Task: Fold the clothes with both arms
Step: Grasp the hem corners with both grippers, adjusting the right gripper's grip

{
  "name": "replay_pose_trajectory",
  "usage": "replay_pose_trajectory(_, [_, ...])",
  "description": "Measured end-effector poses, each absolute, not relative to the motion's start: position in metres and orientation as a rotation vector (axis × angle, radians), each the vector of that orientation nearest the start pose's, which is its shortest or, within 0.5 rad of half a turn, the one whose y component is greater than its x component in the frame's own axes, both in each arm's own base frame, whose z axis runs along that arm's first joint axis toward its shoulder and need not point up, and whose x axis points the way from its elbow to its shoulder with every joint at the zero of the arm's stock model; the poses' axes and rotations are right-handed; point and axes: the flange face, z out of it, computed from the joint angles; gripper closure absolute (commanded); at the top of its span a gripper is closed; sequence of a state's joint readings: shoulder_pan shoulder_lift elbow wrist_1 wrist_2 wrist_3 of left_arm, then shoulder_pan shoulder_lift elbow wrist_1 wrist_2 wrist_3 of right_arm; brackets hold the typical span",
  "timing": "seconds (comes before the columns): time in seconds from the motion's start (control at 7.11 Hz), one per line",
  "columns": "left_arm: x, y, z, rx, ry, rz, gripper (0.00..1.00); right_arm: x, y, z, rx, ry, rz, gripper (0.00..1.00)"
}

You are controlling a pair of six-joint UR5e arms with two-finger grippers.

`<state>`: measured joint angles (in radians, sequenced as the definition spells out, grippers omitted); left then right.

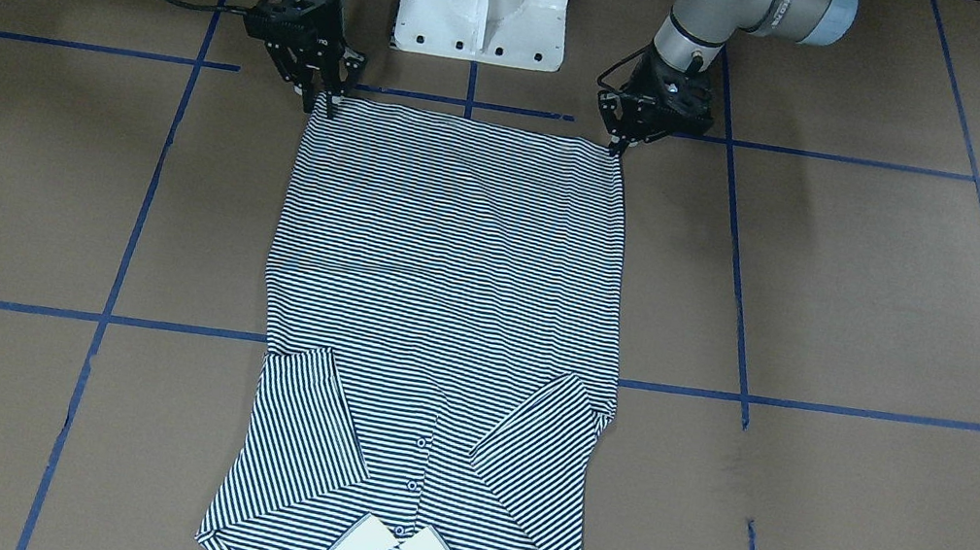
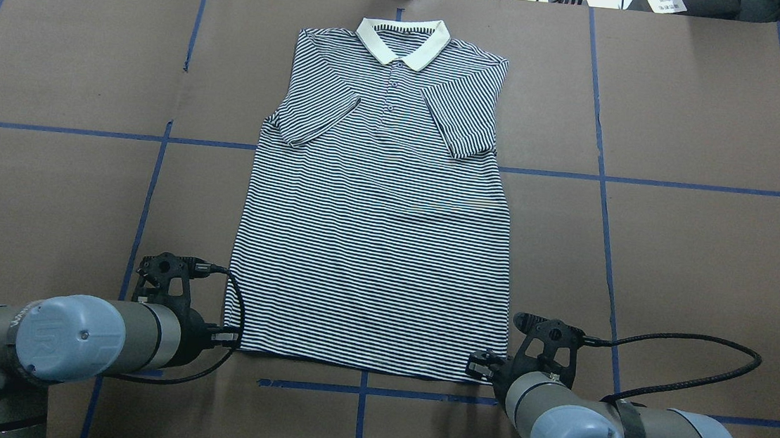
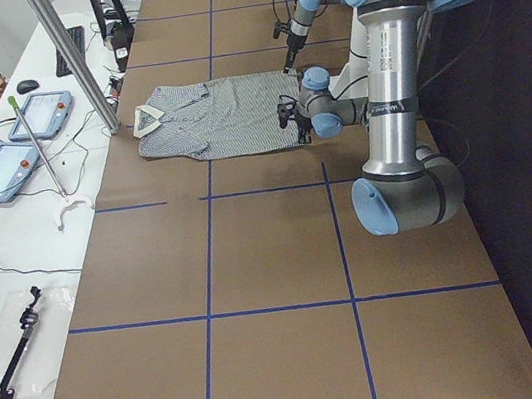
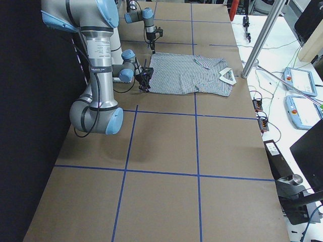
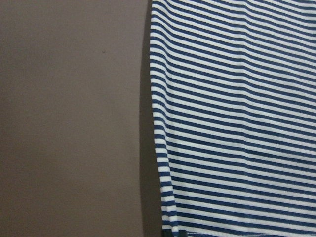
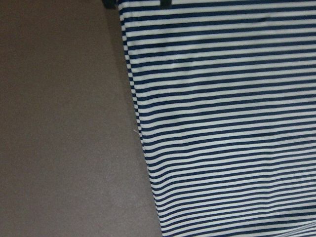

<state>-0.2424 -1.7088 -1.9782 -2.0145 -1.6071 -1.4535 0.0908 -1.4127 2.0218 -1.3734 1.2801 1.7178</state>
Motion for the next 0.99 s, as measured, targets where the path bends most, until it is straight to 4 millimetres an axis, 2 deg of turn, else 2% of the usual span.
replay_pose_trajectory(0.14, [0.4852, -0.2535, 0.3513, 0.144, 0.98, -0.097, 1.0, -0.5101, -0.2068, 0.3519, 0.252, -0.812, 0.337, 0.62])
replay_pose_trajectory(0.28, [0.4854, -0.2535, 0.351, 0.144, 0.981, -0.097, 1.0, -0.5106, -0.2052, 0.3522, 0.251, -0.812, 0.335, 0.77])
replay_pose_trajectory(0.42, [0.4855, -0.2536, 0.3509, 0.144, 0.981, -0.096, 1.0, -0.5109, -0.2047, 0.3524, 0.251, -0.812, 0.335, 1.0])
replay_pose_trajectory(0.99, [0.486, -0.2525, 0.3468, 0.141, 0.99, -0.092, 1.0, -0.5067, -0.201, 0.3537, 0.253, -0.805, 0.33, 1.0])
